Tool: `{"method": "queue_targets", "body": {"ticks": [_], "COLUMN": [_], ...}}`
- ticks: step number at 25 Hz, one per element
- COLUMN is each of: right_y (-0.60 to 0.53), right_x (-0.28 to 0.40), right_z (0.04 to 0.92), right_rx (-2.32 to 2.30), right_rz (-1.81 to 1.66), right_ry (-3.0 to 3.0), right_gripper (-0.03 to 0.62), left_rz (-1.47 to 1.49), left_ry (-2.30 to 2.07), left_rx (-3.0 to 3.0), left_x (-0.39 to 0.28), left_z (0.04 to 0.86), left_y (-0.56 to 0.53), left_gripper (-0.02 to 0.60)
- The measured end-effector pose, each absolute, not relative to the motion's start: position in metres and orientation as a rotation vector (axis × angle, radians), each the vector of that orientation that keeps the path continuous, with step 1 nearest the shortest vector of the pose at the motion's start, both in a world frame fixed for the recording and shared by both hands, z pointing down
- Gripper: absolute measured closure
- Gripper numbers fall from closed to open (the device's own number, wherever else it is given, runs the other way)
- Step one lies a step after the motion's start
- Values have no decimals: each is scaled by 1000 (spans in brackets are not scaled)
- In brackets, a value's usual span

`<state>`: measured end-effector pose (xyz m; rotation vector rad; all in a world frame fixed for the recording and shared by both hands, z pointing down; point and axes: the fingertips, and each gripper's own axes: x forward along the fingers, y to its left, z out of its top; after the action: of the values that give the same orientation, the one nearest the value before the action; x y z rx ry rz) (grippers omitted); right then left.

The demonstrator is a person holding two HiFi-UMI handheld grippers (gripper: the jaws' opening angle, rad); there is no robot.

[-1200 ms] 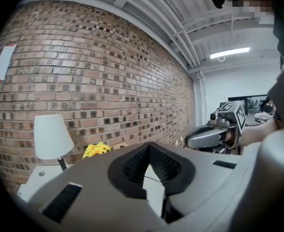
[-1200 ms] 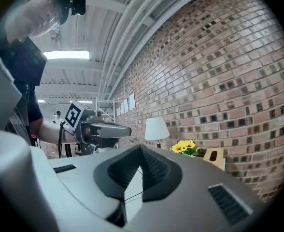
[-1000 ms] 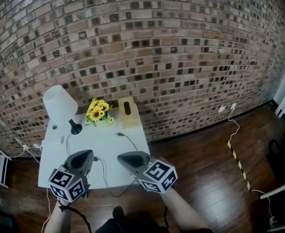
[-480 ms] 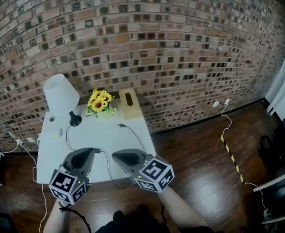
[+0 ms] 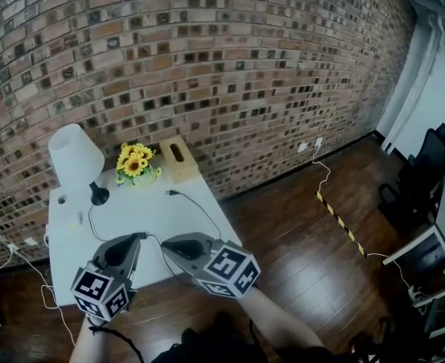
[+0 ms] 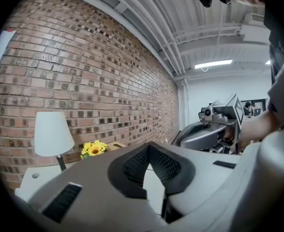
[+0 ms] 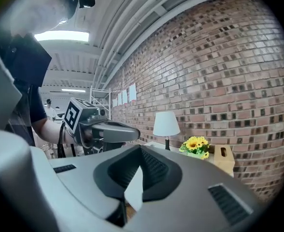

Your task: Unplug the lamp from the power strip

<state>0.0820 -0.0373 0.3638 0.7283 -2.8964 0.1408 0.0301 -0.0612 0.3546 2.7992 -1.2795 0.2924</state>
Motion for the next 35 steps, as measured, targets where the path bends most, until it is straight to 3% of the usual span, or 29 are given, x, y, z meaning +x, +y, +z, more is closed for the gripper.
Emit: {"method": "queue_targets", "body": {"ticks": [18,35], "right_y": [10,66], "right_x": [152,288], "right_z": [354,345], "right_rx": [1190,1444], "right_rz": [122,114], "right_ry": [-2711,-2653], "right_gripper": [588,589], "left_rz": [231,264], "left_ry": [-824,-568], "left_rx": [2988,3083], "left_x": [113,259], "left_z": [354,352], "left_y": [-43,13], "left_gripper": [578,578]}}
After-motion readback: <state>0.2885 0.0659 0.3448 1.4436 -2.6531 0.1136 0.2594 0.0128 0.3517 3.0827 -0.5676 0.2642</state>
